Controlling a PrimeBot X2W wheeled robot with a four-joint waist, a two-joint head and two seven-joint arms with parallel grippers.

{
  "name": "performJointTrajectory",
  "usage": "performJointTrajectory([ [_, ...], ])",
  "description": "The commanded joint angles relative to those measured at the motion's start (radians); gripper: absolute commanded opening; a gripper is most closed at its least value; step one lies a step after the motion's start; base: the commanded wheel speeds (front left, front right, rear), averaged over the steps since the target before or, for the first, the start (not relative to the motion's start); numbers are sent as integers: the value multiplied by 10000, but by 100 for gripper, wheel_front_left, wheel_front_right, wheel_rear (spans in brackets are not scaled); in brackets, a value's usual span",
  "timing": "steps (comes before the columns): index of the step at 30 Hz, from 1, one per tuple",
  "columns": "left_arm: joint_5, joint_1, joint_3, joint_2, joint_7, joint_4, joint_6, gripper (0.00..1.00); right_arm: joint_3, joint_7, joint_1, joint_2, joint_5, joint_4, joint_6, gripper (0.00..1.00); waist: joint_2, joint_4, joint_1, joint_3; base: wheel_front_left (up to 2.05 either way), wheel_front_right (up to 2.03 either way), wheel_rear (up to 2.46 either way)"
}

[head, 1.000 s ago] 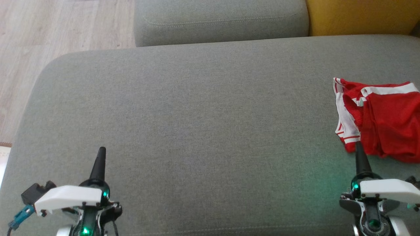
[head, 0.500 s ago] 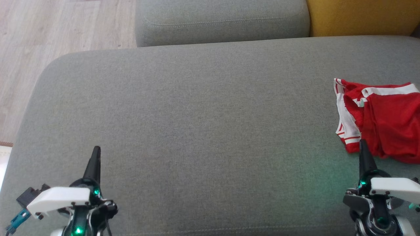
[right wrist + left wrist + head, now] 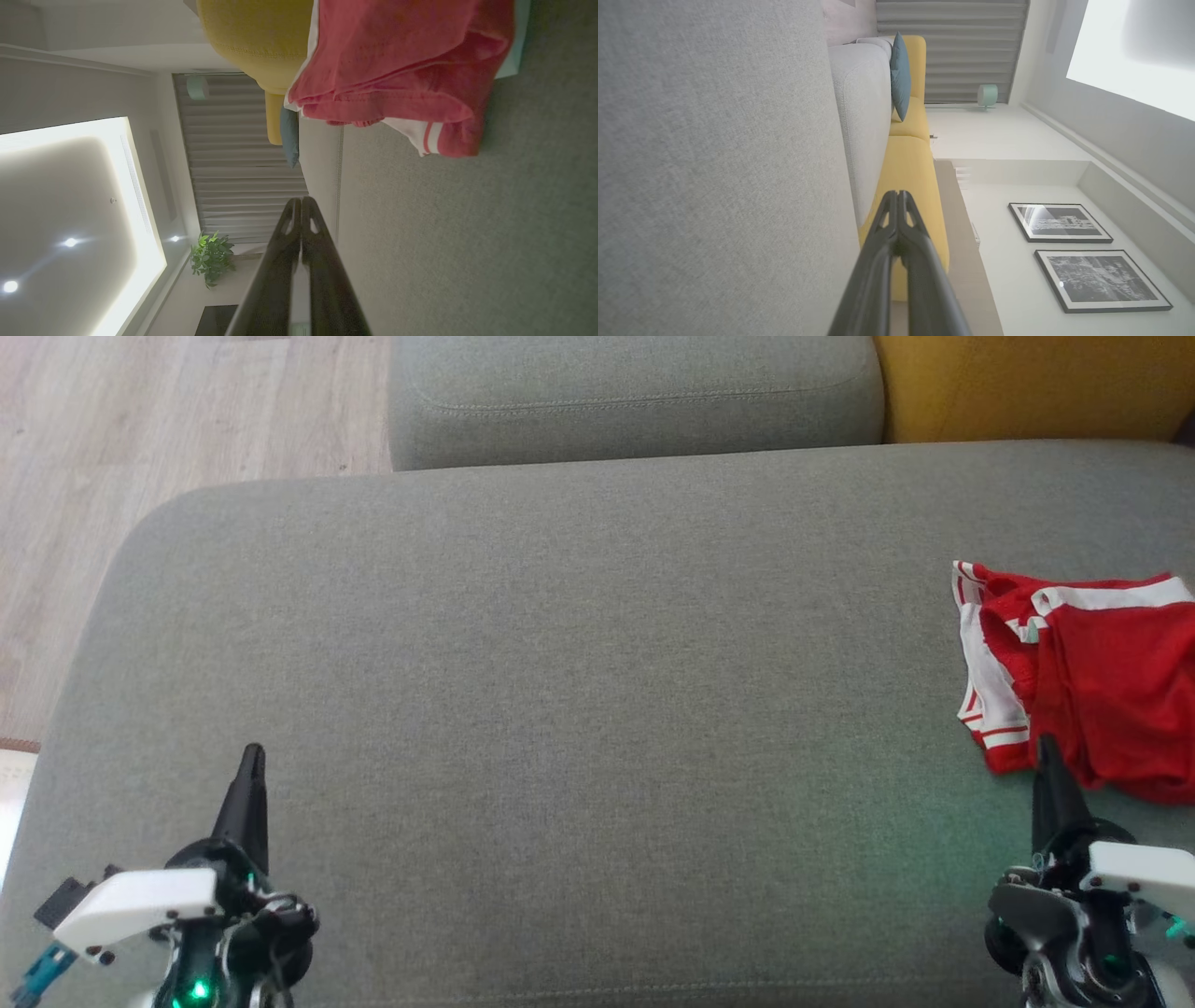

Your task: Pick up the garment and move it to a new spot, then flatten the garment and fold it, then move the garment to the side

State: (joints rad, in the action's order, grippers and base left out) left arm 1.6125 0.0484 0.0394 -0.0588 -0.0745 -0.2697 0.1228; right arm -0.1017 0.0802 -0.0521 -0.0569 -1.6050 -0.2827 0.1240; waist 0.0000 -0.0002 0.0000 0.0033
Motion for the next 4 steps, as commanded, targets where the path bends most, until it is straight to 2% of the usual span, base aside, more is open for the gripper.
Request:
performJointTrajectory([
  [1, 258, 566, 387, -172, -101, 261, 79, 0, 170, 96, -532, -144, -277, 397, 67, 0, 0, 2, 0, -1, 0, 0, 0],
  [4, 247, 567, 400, -163, -111, 261, 79, 0, 159, 105, -532, -137, -268, 396, 67, 0, 0, 2, 0, -1, 0, 0, 0],
])
